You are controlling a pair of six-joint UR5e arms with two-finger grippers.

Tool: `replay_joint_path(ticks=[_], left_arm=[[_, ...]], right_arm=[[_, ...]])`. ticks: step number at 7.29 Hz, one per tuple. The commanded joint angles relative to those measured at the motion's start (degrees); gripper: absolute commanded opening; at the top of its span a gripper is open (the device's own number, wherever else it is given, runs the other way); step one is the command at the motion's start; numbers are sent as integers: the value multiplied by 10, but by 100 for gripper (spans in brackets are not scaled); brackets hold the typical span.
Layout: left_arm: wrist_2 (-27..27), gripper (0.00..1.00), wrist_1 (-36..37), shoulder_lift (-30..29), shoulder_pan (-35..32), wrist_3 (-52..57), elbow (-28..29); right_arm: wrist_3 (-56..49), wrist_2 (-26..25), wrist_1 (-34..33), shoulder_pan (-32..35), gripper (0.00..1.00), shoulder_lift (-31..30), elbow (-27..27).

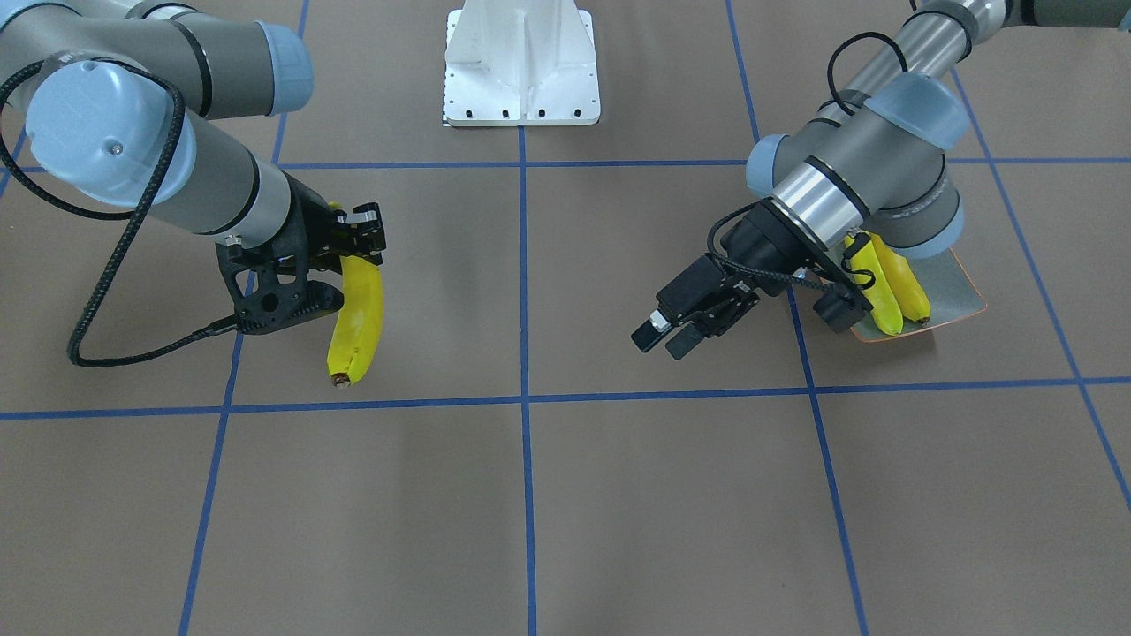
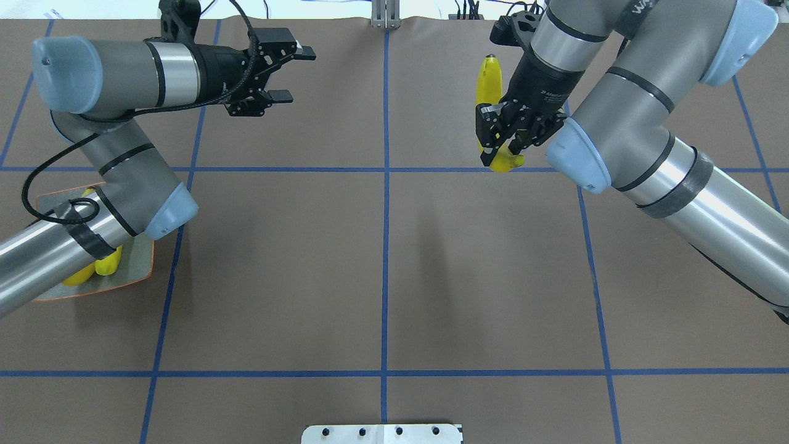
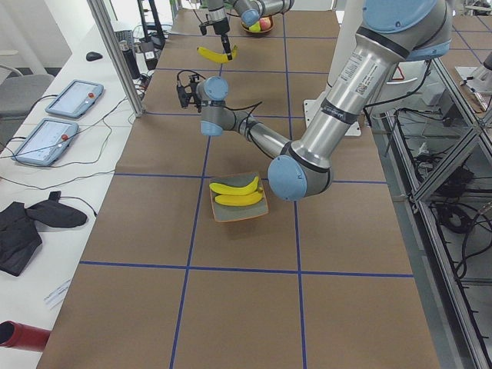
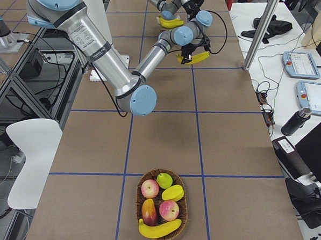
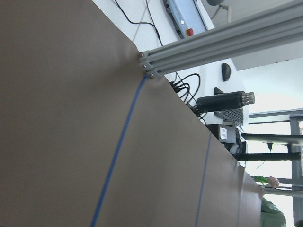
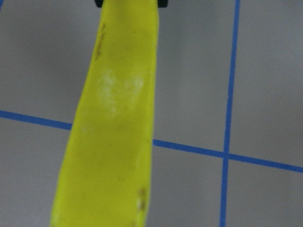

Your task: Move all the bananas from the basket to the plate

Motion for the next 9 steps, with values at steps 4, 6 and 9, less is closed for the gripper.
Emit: replay_joint_path(ticks=[4, 6, 9], left_arm=[[59, 100, -38, -44, 97, -4, 3], [59, 100, -38, -42, 103, -3, 4], [59, 100, -38, -43, 107, -3, 5]], right_arm=[[30, 58, 0, -67, 0, 21, 30], [34, 57, 0, -84, 0, 37, 22], [65, 56, 41, -87, 0, 47, -3]])
